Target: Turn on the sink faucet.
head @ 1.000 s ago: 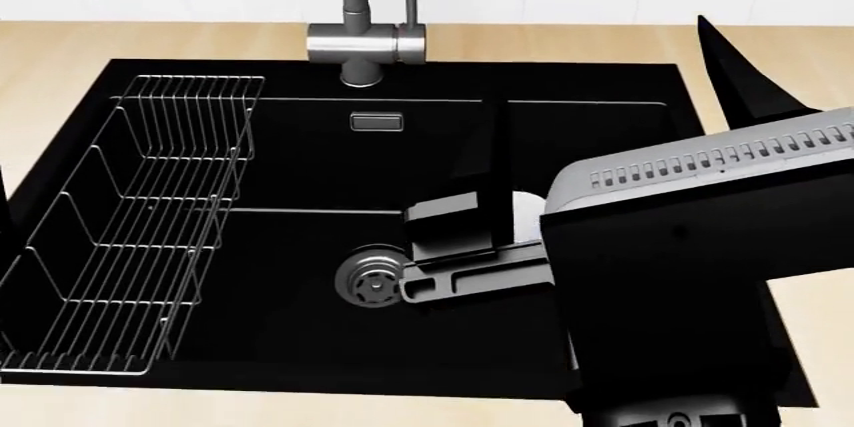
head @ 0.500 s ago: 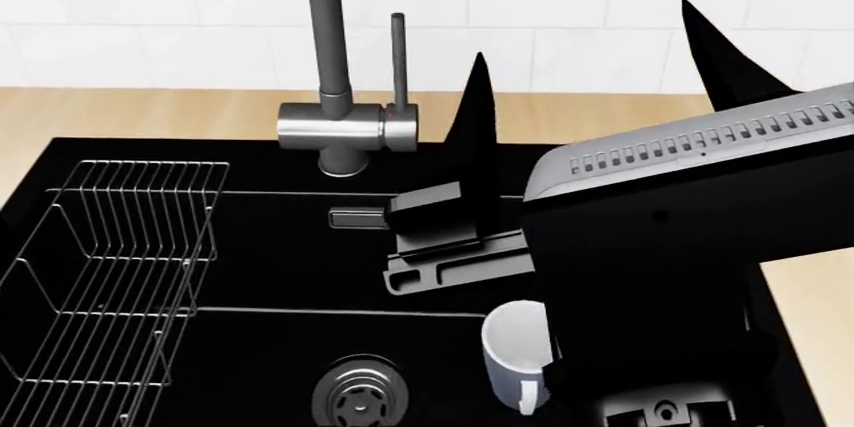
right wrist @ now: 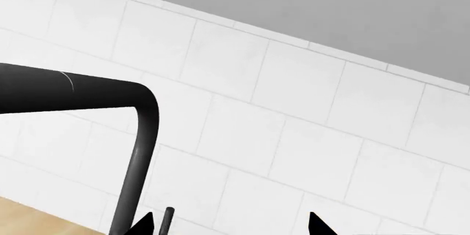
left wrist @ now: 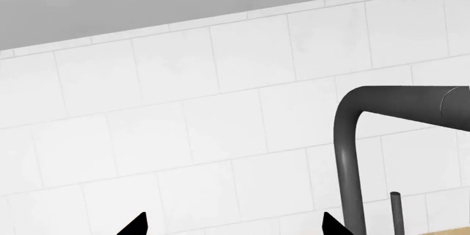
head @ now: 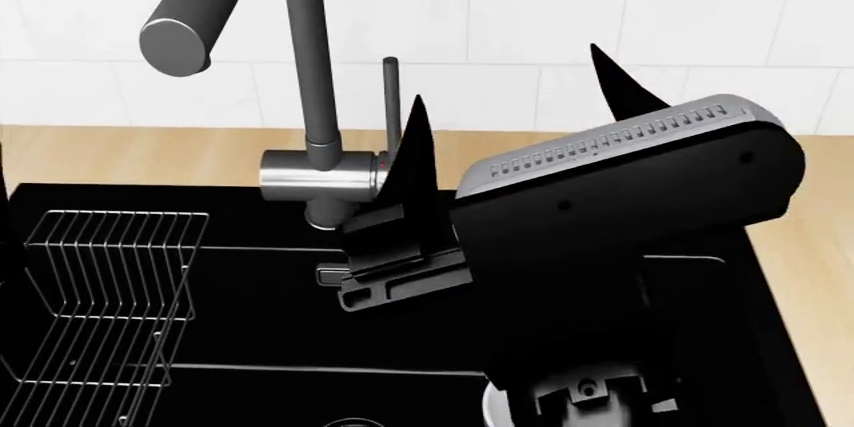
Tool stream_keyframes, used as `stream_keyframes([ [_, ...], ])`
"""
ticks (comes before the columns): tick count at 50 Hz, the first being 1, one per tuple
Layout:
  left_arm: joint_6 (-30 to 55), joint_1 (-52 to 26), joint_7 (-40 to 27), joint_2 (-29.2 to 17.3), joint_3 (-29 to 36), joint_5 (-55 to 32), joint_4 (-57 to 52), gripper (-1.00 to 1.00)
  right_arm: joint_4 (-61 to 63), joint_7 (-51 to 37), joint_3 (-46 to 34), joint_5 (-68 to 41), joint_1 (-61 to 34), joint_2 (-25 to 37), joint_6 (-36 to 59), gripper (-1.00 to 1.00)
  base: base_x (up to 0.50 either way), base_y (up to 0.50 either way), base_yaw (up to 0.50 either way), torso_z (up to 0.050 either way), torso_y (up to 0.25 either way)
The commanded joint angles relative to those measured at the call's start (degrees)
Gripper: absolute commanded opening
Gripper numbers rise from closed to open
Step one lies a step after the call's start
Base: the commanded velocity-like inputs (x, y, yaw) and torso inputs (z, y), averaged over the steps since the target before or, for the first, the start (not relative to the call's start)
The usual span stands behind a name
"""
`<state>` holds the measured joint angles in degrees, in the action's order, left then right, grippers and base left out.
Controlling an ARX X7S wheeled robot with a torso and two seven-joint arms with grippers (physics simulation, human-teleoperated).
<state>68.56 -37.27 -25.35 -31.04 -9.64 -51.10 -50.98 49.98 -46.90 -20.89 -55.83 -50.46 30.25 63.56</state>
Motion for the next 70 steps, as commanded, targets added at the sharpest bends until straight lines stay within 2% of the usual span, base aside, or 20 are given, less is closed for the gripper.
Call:
stream_keyframes([
  [1, -1.88, 1.87, 0.64, -0.37, 1.73, 1.73, 1.44, 1.00, -7.60, 7.51, -7.92, 8.36, 0.79, -3.19, -7.00, 1.00, 0.00, 0.00, 0.00, 0.000, 0.000],
  [11, -1.77, 2.12, 0.33, -0.60, 2.67, 1.64, 1.41, 1.00, -14.48, 11.82, -10.27, 11.38, 0.69, -4.87, -11.53, 1.00, 0.00, 0.00, 0.00, 0.000, 0.000],
  [19, -2.08, 2.59, 0.49, -1.95, 4.90, 3.01, 0.89, 1.00, -19.47, 14.20, -11.22, 12.74, -2.97, -6.56, -12.54, 1.00, 0.00, 0.00, 0.00, 0.000, 0.000],
  [36, 0.46, 0.22, -0.84, -2.24, 3.73, -0.93, -0.34, 1.00, -26.32, 17.35, -12.34, 14.22, -7.37, -8.36, -13.92, 1.00, 0.00, 0.00, 0.00, 0.024, -0.102],
  [70, -0.81, 1.24, -1.40, -3.60, 3.32, -2.34, -0.31, 1.00, -38.94, 22.15, -14.57, 17.28, -12.99, -11.76, -17.48, 1.00, 0.00, 0.00, 0.00, 0.026, -0.103],
])
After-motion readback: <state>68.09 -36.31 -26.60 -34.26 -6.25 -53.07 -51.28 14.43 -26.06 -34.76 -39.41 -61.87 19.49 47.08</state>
